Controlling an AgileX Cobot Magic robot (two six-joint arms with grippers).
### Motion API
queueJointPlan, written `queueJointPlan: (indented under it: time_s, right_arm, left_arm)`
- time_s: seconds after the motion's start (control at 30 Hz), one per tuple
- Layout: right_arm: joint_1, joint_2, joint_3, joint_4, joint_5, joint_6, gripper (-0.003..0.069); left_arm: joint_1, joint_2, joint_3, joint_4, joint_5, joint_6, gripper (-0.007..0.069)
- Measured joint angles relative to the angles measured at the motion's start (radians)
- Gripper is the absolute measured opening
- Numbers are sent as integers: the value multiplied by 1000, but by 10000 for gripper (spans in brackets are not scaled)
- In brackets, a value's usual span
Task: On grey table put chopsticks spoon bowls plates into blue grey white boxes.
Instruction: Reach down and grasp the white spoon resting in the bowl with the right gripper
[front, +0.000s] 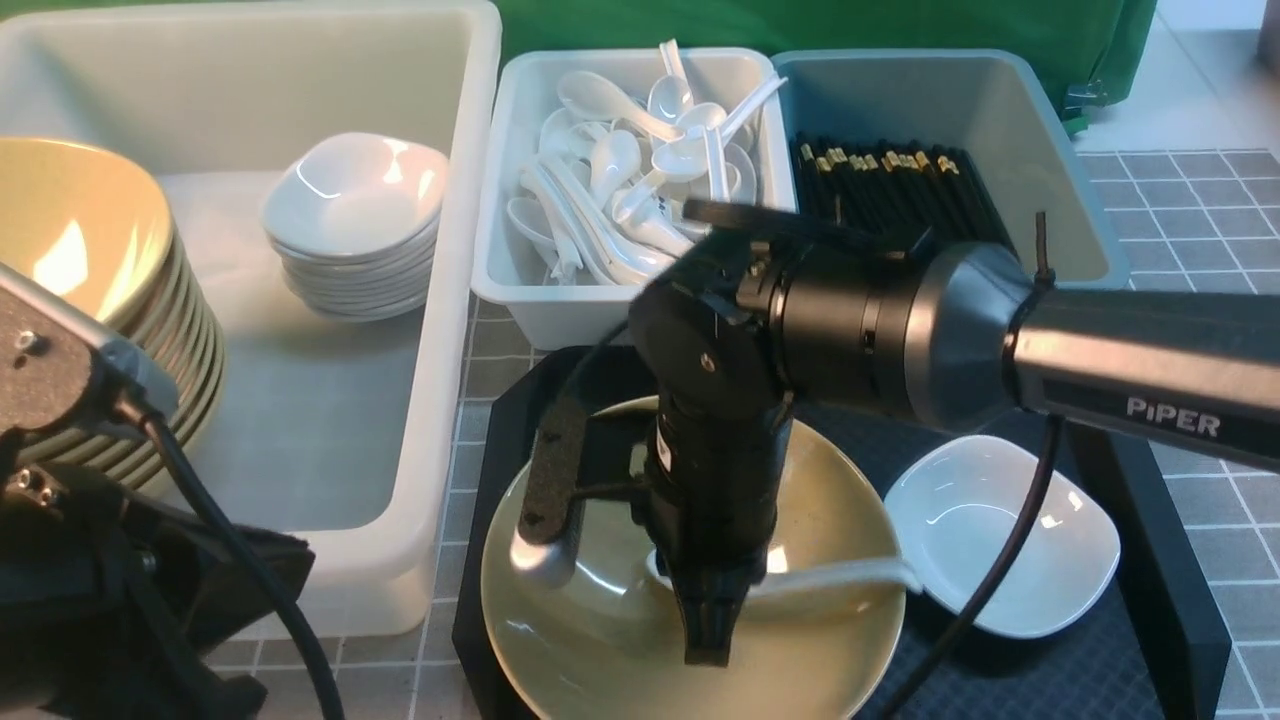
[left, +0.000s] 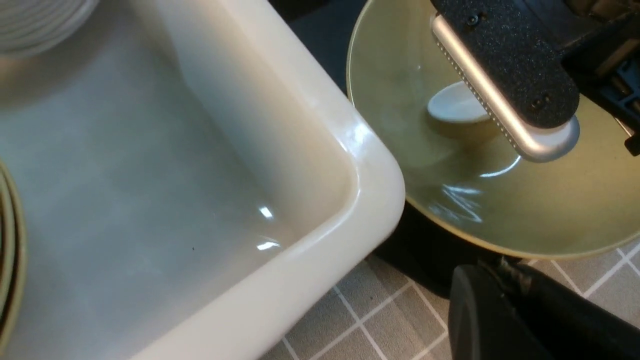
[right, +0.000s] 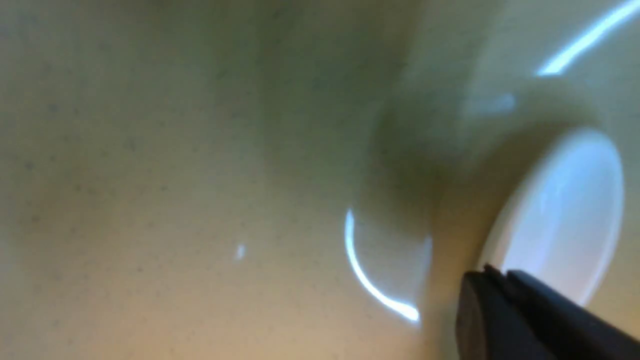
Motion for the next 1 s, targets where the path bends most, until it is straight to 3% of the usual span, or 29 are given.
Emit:
queueJointPlan:
  time_s: [0.33, 0.63, 0.77, 0.8, 0.9, 0.93, 0.97, 1.0]
  right_arm:
    - [-4, -119, -100, -2, 77, 94, 33]
    - [-98, -265, 91, -8, 91, 150, 62]
    - [-108, -244, 144, -10, 91, 121, 167]
    - [-109, -227, 151, -10, 90, 104, 252]
    - [-109, -193, 155, 2, 82, 78, 424]
    - [-109, -185, 155, 4, 80, 74, 448]
    - [-109, -158, 155, 10, 74, 53, 544]
    - [-109, -139, 155, 11, 74, 47, 590]
  left_arm:
    - [0, 0, 0, -3, -3, 0, -11]
    - [0, 5, 0, -40, -49, 0, -11]
    - [0, 40, 0, -51, -74, 1, -11]
    - [0, 61, 0, -54, -80, 2, -9]
    - [0, 110, 0, -60, -86, 19, -8]
    - [0, 121, 0, -61, -88, 24, -8]
    - [0, 152, 0, -64, -89, 39, -8]
    - [0, 167, 0, -69, -89, 50, -8]
